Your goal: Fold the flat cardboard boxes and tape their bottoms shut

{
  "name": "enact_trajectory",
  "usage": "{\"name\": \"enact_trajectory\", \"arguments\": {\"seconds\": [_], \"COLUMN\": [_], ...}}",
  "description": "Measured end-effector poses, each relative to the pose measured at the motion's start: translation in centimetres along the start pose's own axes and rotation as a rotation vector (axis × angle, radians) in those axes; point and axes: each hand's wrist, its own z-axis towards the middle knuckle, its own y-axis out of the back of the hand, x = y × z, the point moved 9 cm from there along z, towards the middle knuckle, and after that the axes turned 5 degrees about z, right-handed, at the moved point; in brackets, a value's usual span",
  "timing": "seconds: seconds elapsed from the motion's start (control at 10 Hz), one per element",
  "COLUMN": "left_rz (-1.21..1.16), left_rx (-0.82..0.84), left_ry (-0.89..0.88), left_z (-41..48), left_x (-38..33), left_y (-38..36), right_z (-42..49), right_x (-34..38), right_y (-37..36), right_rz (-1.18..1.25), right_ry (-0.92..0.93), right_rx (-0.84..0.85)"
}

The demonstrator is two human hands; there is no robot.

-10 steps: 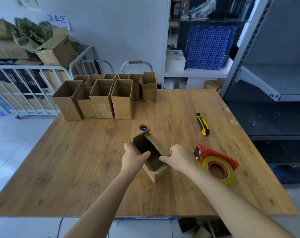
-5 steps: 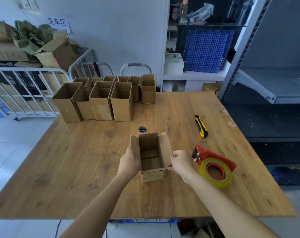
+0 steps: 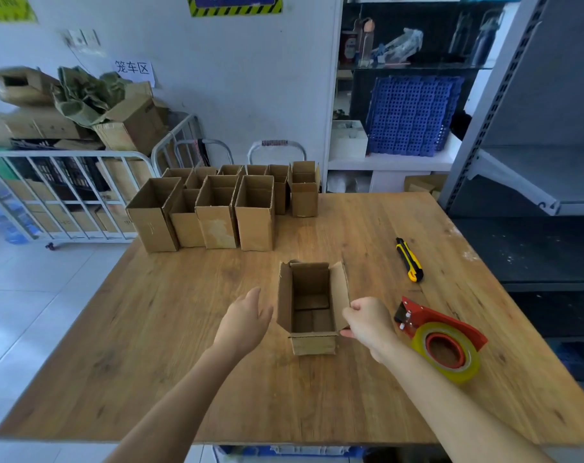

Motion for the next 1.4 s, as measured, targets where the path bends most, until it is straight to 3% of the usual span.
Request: {"name": "enact_trajectory", "arguments": {"seconds": [0.4, 0.7, 1.0, 1.4], "left_rz": [0.4, 0.523, 0.588, 0.638], "left_rx": [-0.088, -0.152, -0.172, -0.189], "left_ry": [-0.199, -0.257, -0.262, -0.232], "left_z": [7.4, 16.7, 22.0, 22.0], "left_x": [-2.2, -4.1, -3.6, -2.0], "left_y": [4.0, 6.1, 4.8, 4.9], "right_z": [7.2, 20.2, 31.0, 31.5], "right_x": [5.6, 9.8, 8.8, 9.4], "right_y": [0.7, -1.0, -6.8, -7.6], "right_rz": [0.134, 0.227, 0.212, 0.275], "right_ry": [0.029, -0.019, -0.109, -0.104], "right_rx": [-0.061, 0.028, 0.142, 0.15]}}
